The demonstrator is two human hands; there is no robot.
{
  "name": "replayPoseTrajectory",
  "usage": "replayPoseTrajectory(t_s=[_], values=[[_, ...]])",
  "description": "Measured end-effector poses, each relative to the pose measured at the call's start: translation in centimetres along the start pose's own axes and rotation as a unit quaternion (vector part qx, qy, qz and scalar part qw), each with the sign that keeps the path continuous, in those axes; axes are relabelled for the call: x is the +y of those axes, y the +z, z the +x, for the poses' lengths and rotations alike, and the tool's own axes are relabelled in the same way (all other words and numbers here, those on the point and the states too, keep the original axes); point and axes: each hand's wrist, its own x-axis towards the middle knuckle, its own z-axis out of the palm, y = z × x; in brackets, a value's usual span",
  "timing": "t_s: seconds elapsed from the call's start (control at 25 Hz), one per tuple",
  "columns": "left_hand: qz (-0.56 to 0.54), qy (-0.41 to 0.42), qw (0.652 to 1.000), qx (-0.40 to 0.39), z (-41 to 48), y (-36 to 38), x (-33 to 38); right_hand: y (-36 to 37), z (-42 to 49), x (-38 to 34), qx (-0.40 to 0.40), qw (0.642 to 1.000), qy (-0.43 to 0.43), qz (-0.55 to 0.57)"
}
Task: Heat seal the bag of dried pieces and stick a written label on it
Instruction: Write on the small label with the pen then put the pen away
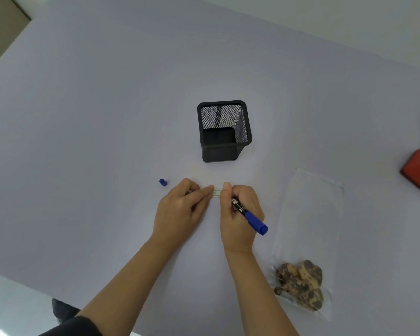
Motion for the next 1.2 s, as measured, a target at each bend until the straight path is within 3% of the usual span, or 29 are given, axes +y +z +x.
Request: replayPoseTrajectory(t_s=[0.32,0.64,0.84,1.2], values=[[-0.001,0.001,1.000,0.002,-0.1,0.1,-0.2,0.0,-0.1,0.0,0.004,0.999,0.030,0.026],[-0.037,-0.056,0.997,-0.033,0.1,-0.1,0.3,-2.4,1.9,-1.8,0.038,0.958,0.232,0.164],[-0.025,-0.062,0.997,-0.049,0.2,-0.5,0.6,-5.6,3.7,-4.4,0.023,0.953,0.263,0.150],[-0.036,-0.116,0.979,-0.164,1.2,-3.0,2.4,-9.3,4.5,-9.0,0.004,0.957,0.269,0.111]])
